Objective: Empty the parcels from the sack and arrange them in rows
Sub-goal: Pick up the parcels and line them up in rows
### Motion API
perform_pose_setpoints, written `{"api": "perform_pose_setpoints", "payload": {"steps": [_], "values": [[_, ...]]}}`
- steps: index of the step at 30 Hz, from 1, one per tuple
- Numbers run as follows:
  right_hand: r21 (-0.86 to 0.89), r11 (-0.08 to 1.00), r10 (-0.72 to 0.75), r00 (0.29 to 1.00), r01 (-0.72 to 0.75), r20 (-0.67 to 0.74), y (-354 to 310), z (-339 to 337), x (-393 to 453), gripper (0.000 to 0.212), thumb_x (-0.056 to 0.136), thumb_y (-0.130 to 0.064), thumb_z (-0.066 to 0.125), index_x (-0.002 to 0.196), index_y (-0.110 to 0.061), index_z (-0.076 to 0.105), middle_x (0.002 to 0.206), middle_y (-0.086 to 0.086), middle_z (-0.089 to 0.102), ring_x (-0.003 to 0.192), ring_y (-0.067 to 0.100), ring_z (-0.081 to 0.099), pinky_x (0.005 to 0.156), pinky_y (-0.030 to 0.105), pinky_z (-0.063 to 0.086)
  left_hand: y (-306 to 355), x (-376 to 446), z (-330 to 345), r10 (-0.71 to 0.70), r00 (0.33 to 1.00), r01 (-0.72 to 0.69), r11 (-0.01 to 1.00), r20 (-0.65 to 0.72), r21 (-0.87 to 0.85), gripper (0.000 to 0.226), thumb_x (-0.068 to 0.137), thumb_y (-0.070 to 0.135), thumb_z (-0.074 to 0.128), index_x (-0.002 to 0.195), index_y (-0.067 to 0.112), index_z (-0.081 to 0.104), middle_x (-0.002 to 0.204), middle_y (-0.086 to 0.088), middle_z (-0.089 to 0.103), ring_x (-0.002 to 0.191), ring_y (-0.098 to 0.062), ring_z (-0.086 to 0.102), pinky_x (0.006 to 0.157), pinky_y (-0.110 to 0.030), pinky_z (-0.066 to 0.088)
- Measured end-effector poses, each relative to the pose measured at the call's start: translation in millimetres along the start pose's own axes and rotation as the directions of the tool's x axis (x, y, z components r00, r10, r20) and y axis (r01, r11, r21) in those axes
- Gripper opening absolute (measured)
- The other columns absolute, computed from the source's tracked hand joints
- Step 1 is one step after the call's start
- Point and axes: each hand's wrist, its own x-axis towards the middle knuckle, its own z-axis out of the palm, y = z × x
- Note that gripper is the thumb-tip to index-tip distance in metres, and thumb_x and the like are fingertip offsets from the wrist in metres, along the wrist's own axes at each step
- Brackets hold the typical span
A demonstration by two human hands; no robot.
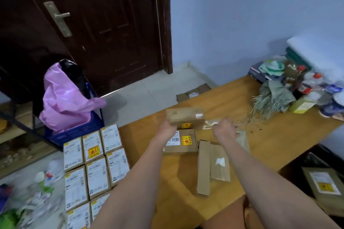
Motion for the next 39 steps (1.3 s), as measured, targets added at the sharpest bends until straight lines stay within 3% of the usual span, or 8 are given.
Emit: {"api": "perform_pose_setpoints", "payload": {"steps": [3, 9, 14, 21, 28, 33, 36, 39], "values": [[-0.038, 0.995, 0.094, 0.994, -0.092, 0.063, 24.7, -0.5, 34.3, 0.065, 0.097, -0.032, 0.053, 0.151, -0.011, 0.024, 0.151, 0.022, 0.031, 0.140, 0.039, 0.029, 0.112, 0.049, 0.026, 14.8, 6.3, 26.2, -0.028, 0.999, 0.028, 1.000, 0.021, 0.011, 0.044, 0.099, 0.012, 0.045, 0.142, 0.013, 0.040, 0.128, -0.012, 0.055, 0.112, -0.030, 0.054, 0.085, -0.028, 0.038], [-0.148, 0.969, 0.221, 0.963, -0.198, 0.158, 55.8, 6.3, 74.8, 0.062, 0.095, -0.033, 0.052, 0.146, -0.011, 0.024, 0.149, 0.024, 0.024, 0.137, 0.040, 0.026, 0.112, 0.051, 0.026, 27.1, 27.6, 60.0, -0.049, 0.998, 0.046, 0.996, 0.046, 0.071, 0.043, 0.094, 0.009, 0.049, 0.136, 0.015, 0.048, 0.127, -0.011, 0.057, 0.114, -0.030, 0.055, 0.096, -0.037, 0.049], [-0.249, 0.953, 0.222, 0.958, -0.173, 0.182, 72.3, 19.5, 101.5, 0.064, 0.095, -0.042, 0.047, 0.147, -0.018, 0.020, 0.148, 0.021, 0.023, 0.135, 0.042, 0.026, 0.109, 0.053, 0.029, 31.6, 44.0, 75.4, -0.074, 0.997, 0.071, 0.991, 0.027, 0.117, 0.040, 0.095, 0.012, 0.050, 0.136, 0.015, 0.049, 0.125, -0.014, 0.060, 0.108, -0.030, 0.057, 0.089, -0.034, 0.049], [-0.350, 0.925, 0.252, 0.931, -0.151, 0.264, 77.5, 30.1, 115.5, 0.087, 0.091, -0.031, 0.060, 0.153, -0.019, 0.000, 0.153, 0.025, 0.011, 0.140, 0.048, 0.022, 0.113, 0.058, 0.026, 28.4, 55.6, 81.1, -0.114, 0.993, 0.113, 0.985, 0.003, 0.129, 0.043, 0.098, 0.014, 0.051, 0.141, 0.016, 0.046, 0.133, -0.013, 0.055, 0.119, -0.030, 0.054, 0.095, -0.035, 0.046], [-0.383, 0.914, 0.243, 0.938, -0.135, 0.249, 81.3, 37.8, 122.2, 0.076, 0.093, -0.019, 0.057, 0.149, -0.014, 0.007, 0.150, 0.028, 0.014, 0.137, 0.049, 0.025, 0.111, 0.057, 0.031, 21.6, 63.9, 81.0, -0.131, 0.991, 0.131, 0.983, -0.008, 0.132, 0.041, 0.100, 0.015, 0.049, 0.140, 0.016, 0.046, 0.130, -0.014, 0.056, 0.094, -0.021, 0.049, 0.083, -0.032, 0.045], [-0.382, 0.918, 0.205, 0.952, -0.107, 0.225, 76.6, 30.2, 120.5, 0.088, 0.094, -0.028, 0.058, 0.154, -0.016, -0.005, 0.153, 0.030, 0.011, 0.138, 0.051, 0.025, 0.111, 0.054, 0.030, 26.6, 64.4, 75.4, -0.144, 0.990, 0.144, 0.984, -0.009, 0.105, 0.041, 0.098, 0.012, 0.049, 0.139, 0.015, 0.047, 0.130, -0.013, 0.056, 0.111, -0.029, 0.055, 0.091, -0.036, 0.049], [-0.416, 0.907, 0.146, 0.978, -0.072, 0.151, 64.9, 17.3, 117.3, 0.084, 0.091, -0.034, 0.061, 0.152, -0.015, 0.006, 0.152, 0.029, 0.019, 0.136, 0.048, 0.028, 0.110, 0.052, 0.029, 29.2, 64.2, 73.2, -0.132, 0.991, 0.132, 0.987, -0.004, 0.087, 0.040, 0.098, 0.013, 0.050, 0.137, 0.015, 0.047, 0.130, -0.012, 0.056, 0.114, -0.029, 0.055, 0.095, -0.037, 0.049], [-0.367, 0.928, 0.104, 0.990, -0.062, 0.097, 44.1, 2.1, 111.1, 0.082, 0.085, -0.048, 0.065, 0.147, -0.015, 0.023, 0.144, 0.028, 0.034, 0.132, 0.045, 0.034, 0.109, 0.049, 0.028, 34.6, 61.5, 69.6, -0.120, 0.993, 0.120, 0.991, 0.007, 0.062, 0.039, 0.098, 0.014, 0.050, 0.137, 0.017, 0.047, 0.121, -0.011, 0.058, 0.103, -0.028, 0.058, 0.089, -0.035, 0.051]]}}
